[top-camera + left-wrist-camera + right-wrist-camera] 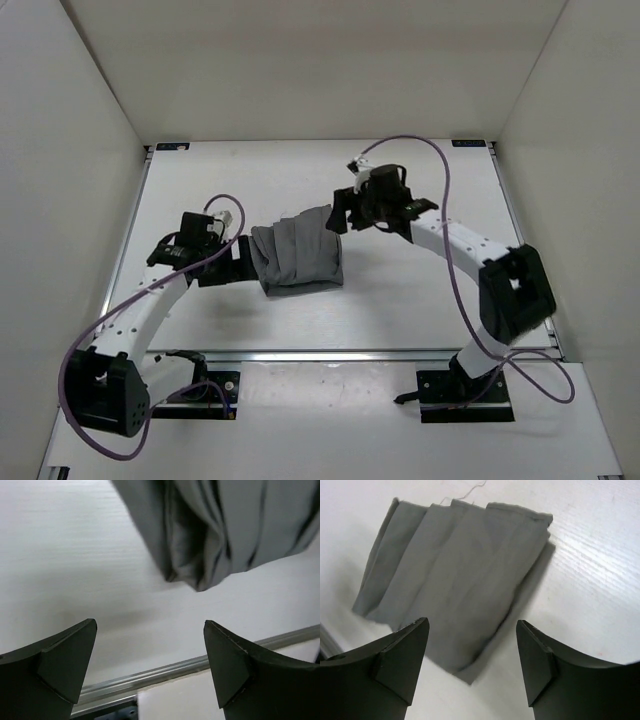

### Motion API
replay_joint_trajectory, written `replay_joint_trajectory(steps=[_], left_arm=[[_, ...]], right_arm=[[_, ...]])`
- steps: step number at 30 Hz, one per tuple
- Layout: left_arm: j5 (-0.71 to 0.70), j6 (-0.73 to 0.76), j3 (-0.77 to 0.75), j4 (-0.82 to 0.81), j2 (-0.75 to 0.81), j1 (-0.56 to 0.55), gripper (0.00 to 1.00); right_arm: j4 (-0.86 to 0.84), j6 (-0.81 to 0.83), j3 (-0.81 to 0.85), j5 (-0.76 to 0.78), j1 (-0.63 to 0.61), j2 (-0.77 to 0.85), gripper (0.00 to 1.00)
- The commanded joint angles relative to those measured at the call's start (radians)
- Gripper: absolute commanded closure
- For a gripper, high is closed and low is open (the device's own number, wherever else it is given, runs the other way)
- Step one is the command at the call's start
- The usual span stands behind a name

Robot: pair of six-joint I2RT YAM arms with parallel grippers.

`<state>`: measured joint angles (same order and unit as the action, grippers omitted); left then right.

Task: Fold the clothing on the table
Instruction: Fold the skirt

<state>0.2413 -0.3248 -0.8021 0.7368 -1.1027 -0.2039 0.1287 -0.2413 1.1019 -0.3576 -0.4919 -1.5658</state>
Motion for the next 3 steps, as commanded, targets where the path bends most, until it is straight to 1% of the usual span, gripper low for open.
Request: replay_joint_trajectory(steps=[1, 3], left_arm=[[-0.106, 0.102, -0.037, 0.087, 0.01, 0.012, 0.01], [-0.143, 0.101, -0.048, 0.099, 0.007, 0.009, 0.02]], right_arm=[[0.133, 0.03, 0.177, 0.077, -0.042, -0.127, 0.32], [0.163, 0.011, 0.225, 0.112, -0.05, -0.209, 0.32]])
